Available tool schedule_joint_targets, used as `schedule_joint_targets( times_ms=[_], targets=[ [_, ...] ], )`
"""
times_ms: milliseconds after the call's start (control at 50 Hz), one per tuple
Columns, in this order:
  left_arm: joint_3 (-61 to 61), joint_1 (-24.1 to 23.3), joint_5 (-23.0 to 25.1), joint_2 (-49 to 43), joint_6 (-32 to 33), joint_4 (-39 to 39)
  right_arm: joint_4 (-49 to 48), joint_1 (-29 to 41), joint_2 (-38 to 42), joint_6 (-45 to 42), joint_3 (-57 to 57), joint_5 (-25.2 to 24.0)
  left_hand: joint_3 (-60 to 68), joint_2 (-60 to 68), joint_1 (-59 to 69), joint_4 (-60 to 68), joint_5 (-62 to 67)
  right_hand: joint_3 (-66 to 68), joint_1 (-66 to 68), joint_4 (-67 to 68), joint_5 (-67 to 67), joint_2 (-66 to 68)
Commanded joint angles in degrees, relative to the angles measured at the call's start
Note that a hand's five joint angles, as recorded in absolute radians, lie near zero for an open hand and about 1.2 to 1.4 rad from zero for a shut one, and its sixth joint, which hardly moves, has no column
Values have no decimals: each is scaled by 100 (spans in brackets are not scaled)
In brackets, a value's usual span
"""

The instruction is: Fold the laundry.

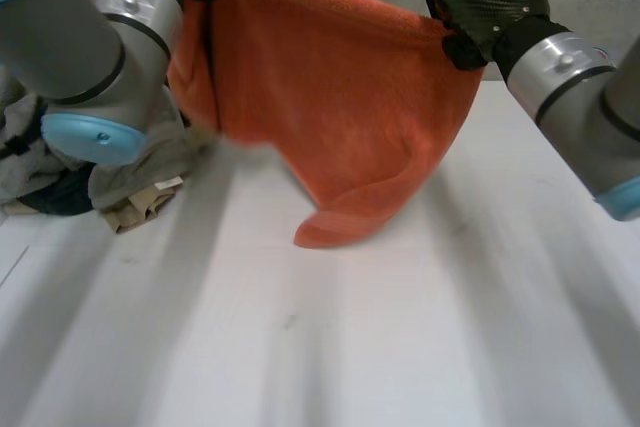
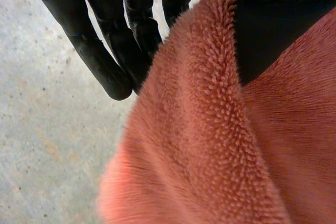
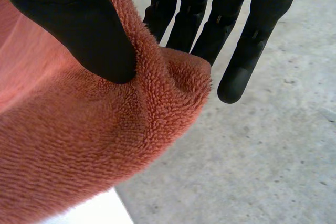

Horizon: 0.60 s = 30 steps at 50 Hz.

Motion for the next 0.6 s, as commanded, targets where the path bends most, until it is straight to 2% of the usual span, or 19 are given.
schedule_joint_targets(
  times_ms=[20, 100, 240, 320, 400, 420, 480, 600],
  targets=[
    [-1688, -37, -67, 583, -78, 503, -489, 207, 455, 221, 329, 110, 1213, 1186, 1339, 1153, 1434, 1190, 1752, 1148, 1361, 1300],
    [-2987, -72, -375, 514, 115, 546, -517, 207, 631, 108, 944, 83, 1213, 1186, 1339, 1153, 1434, 1190, 1752, 1148, 1361, 1300],
    [-3843, -160, -481, -145, 520, 608, -271, 207, 851, -516, 1877, 48, 1198, 1172, 1324, 1138, 1419, 1190, 1752, 1148, 1361, 1300],
    [-3888, -151, -569, -331, 722, 442, -235, 146, 922, -789, 2177, 57, -77, -104, 49, -137, 144, 1190, 1752, 1148, 1361, 1300],
    [-3861, -72, -613, -94, 687, 152, -227, 32, 948, -676, 2309, 48, -2128, -2155, -2002, -2188, -1907, 1190, 1752, 1148, 1361, 1300],
    [-3861, -28, -578, 3, 644, 47, -226, 5, 948, -649, 2317, 48, -2799, -2825, -2673, -2859, -2578, 1190, 1752, 1148, 1361, 1300],
    [-3853, 103, -403, 100, 538, -129, -209, -30, 931, -553, 2326, 48, -3726, -3753, -3600, -3786, -3505, 1190, 1752, 1148, 1361, 1300],
    [-3791, 516, 72, 109, 424, -613, -200, -74, 922, -508, 2344, 48, -3949, -3976, -3823, -4009, -3728, 1190, 1752, 1148, 1361, 1300]
  ],
)
